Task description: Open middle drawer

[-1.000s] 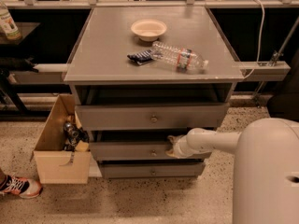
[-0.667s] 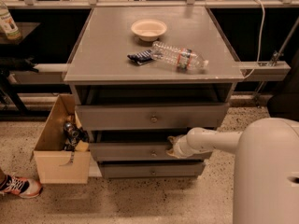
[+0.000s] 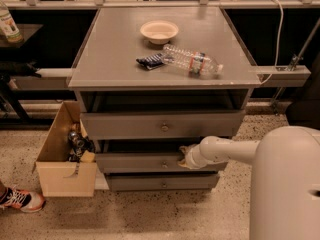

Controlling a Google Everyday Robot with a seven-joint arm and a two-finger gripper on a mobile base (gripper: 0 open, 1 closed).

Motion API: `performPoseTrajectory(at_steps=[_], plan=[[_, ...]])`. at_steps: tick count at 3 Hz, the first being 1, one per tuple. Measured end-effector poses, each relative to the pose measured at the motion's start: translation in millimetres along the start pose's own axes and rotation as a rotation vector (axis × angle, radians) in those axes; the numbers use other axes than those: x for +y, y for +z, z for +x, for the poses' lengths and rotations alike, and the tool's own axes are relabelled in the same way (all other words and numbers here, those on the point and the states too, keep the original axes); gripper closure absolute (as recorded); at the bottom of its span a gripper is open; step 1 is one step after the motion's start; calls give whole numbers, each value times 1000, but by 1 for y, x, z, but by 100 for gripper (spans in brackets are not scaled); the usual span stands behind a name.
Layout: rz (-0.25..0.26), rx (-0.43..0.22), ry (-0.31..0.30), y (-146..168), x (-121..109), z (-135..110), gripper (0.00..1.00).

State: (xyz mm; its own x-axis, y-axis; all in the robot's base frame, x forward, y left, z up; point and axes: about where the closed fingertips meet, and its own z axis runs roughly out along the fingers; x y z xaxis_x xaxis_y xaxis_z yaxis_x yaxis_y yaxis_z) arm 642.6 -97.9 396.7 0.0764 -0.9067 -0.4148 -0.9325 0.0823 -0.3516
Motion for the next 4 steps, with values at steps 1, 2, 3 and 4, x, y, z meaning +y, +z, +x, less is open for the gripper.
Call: performPoseTrajectory(at_steps=[1, 2, 3, 4], plan=[[0, 0, 0, 0, 0, 0, 61], [0, 0, 0, 0, 0, 0, 36], [0, 0, 0, 0, 0, 0, 15], [0, 0, 0, 0, 0, 0, 0]])
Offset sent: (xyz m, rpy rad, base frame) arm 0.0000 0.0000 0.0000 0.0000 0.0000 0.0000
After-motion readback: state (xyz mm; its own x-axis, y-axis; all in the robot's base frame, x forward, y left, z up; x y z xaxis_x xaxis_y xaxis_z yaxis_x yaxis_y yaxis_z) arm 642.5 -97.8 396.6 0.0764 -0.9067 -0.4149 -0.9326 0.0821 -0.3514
